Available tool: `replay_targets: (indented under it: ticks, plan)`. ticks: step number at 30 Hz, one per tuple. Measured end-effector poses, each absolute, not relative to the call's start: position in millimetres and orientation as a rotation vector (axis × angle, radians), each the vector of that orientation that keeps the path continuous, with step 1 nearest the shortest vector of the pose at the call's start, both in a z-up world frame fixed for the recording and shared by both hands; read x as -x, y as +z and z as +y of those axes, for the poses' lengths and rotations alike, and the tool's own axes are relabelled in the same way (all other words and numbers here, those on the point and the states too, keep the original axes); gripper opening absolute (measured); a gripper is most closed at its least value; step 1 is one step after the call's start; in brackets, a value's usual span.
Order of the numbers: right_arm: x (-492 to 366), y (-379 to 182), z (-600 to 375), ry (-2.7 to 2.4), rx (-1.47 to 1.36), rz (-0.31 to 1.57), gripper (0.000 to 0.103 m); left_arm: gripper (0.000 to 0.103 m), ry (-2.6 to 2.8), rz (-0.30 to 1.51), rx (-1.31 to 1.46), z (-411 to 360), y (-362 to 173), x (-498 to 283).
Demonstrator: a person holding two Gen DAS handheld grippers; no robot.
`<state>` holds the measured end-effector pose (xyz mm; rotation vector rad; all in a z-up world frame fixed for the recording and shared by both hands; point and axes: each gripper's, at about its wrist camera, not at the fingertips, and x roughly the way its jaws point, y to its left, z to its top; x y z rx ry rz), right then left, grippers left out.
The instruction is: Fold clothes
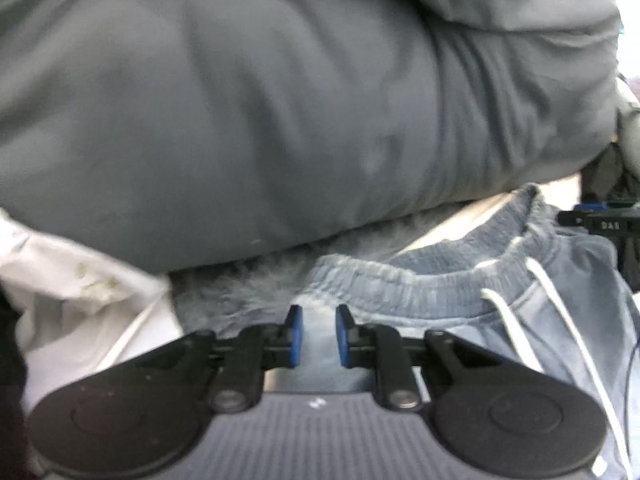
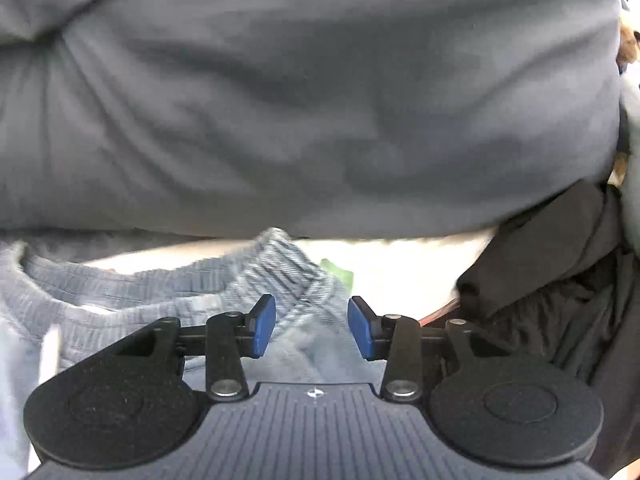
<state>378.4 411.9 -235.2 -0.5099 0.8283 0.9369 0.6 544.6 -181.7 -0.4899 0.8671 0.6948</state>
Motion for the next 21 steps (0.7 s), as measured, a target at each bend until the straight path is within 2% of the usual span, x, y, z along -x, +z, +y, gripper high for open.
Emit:
replay_targets:
  ticks: [2,4,6,11,13,17,21]
  plan:
    - [-375.2,-234.3,411.7,0.964,0.484,0.854,0.047,0.045,0.643,0.865,0.449,540.3,-177.6,-13.6]
    - [-372.0,-235.0,413.8,0.993,0.452,0.888,0.047,0.057,0.588,0.883,0.4,537.1,-177.4,-29.2]
    - [-372.1,-238.0,420.4,0.994,0.408,0.94,0.047,0.053,0.551,0.9,0.363,534.3,-179.6,-44.4]
    - [-364.2,-248.6,437.0,0.971,0.297,1.06,0.049,0.052,0.467,0.901,0.317,538.1,-188.1,-72.9]
    - [-362.8,-251.4,442.4,0.949,0.271,1.084,0.055,0.052,0.41,0.907,0.306,538.8,-191.2,-83.4]
    - [-363.0,-258.1,454.8,0.868,0.269,1.122,0.056,0.051,0.318,0.924,0.315,543.9,-205.3,-96.6]
    - [-360.6,-264.8,472.8,0.778,0.307,1.177,0.064,0.051,0.244,0.954,0.325,543.9,-217.1,-94.3]
